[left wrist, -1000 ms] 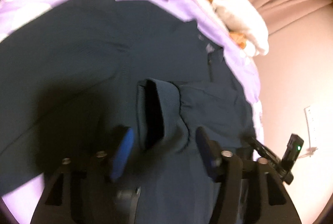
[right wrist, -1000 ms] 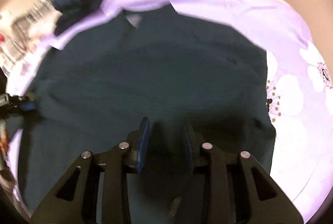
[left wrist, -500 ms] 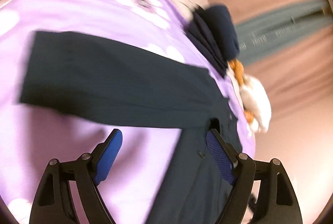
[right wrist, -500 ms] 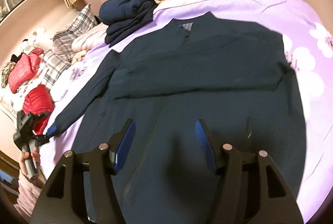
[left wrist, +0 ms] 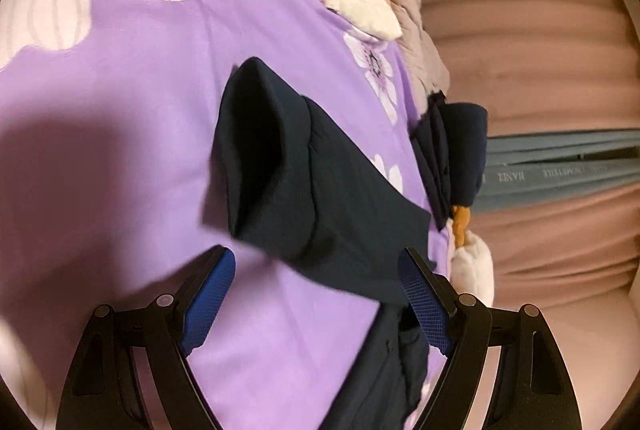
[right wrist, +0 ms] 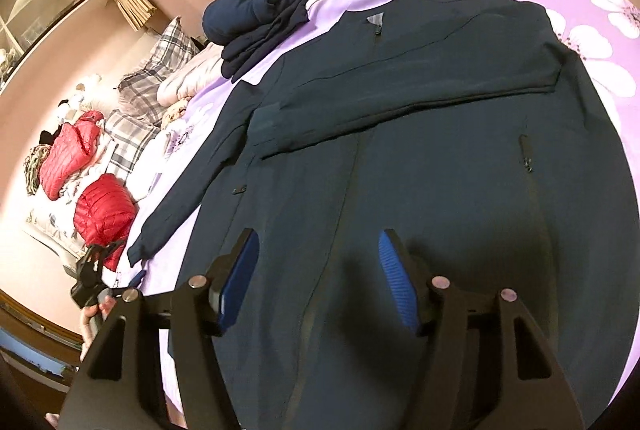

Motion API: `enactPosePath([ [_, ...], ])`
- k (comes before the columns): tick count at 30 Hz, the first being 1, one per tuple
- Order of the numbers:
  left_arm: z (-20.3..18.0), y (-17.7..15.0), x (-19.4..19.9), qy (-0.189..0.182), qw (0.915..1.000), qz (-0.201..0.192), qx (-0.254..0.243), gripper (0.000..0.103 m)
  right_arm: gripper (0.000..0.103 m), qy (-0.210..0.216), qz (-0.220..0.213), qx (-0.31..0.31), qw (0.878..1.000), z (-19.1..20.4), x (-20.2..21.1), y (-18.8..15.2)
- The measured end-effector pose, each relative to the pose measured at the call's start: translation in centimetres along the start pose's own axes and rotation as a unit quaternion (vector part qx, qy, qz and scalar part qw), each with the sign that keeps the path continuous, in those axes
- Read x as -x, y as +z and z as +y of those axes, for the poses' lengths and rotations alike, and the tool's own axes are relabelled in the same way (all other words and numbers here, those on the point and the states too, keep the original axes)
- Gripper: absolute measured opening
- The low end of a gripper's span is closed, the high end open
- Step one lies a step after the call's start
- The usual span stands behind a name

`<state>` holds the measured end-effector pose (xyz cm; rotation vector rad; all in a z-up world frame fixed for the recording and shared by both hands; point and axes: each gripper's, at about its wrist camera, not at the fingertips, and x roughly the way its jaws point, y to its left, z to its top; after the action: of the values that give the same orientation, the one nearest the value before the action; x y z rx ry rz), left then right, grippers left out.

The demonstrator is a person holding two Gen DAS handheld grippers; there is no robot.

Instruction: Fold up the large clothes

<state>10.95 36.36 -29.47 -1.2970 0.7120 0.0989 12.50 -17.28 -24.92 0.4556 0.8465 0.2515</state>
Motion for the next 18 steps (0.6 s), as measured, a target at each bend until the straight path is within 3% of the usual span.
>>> enactPosePath([
  [5, -0.6, 2.1, -1.0, 0.018, 0.9991, -0.036, -0.015, 0.081, 0.063, -0.009, 0.005, 0.009, 1.0, 0.5, -0.3, -0.1],
  [7, -0.7, 2.8, -1.5, 0.029, 0.9985, -0.043, -0.015, 0.063, 0.063, -0.01, 0.006, 0.01, 1.0, 0.4, -0.4, 0.1],
  [9, -0.6, 3.2, -2.1, 0.038, 0.9985, -0.036, -0.013, 0.024, 0.063, -0.009, 0.006, 0.01, 1.0, 0.2, -0.5, 0.2],
  [14, -1.8, 3.2, -1.7, 0.064, 0.9957, -0.052, -0.043, 0.014, 0.063, -0.01, 0.006, 0.005, 1.0, -0.1, -1.0, 0.3],
  [18, -7.2, 2.5, -0.9, 0.063, 0.9882, -0.066, -0.123, 0.011, 0.063, -0.006, 0.004, -0.008, 1.0, -0.7, -1.2, 0.3],
])
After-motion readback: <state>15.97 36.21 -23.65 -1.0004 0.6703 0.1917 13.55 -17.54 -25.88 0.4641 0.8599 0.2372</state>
